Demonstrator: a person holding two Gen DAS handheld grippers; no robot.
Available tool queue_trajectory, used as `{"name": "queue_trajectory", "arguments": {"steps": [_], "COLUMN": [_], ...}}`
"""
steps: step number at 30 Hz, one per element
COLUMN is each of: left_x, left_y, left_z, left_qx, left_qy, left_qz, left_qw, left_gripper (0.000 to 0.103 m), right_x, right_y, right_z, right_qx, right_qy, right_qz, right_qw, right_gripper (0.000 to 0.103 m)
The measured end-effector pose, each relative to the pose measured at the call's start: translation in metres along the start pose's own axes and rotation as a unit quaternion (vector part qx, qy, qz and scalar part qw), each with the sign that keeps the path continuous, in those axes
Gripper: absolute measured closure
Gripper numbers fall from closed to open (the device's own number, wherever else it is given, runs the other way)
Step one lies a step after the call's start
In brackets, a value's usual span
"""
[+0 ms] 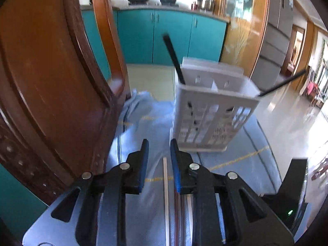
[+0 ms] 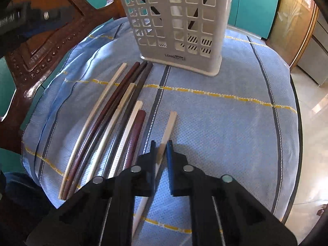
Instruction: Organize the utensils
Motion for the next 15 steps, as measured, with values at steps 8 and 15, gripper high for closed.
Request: {"name": "queue_trajectory", "arguments": {"steps": [8, 15], "left_x": [-0.046, -0.075], "left_y": [0.025, 0.041], "left_z": [-0.003, 0.004], "left_qx": [0.007, -0.008], "left_qy": [0.023, 0.015], "left_qz": [-0.103, -0.152], "left_qw": [0.9944, 0.9883], "left_gripper": [0.074, 0.074], "right_x": [0.004, 0.026], "right_y": [-0.015, -0.018], "right_z": [0.047, 0.038], "right_qx": [-0.079, -0.078], "right_qy": [0.02, -0.029], "right_qz": [0.027, 0.06], "right_qw": [0.996, 0.995], "right_gripper": [0.094, 0.083]}}
Point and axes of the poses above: each gripper's, at about its wrist camera, not at the fingertips, and x roughly against the way its jaws point, z to its right, y to its underside, the point moved 9 cm from there along -x, roughly the way its jaws point, and after that the axes turned 11 degrees about -z, right-handed, at the moved point
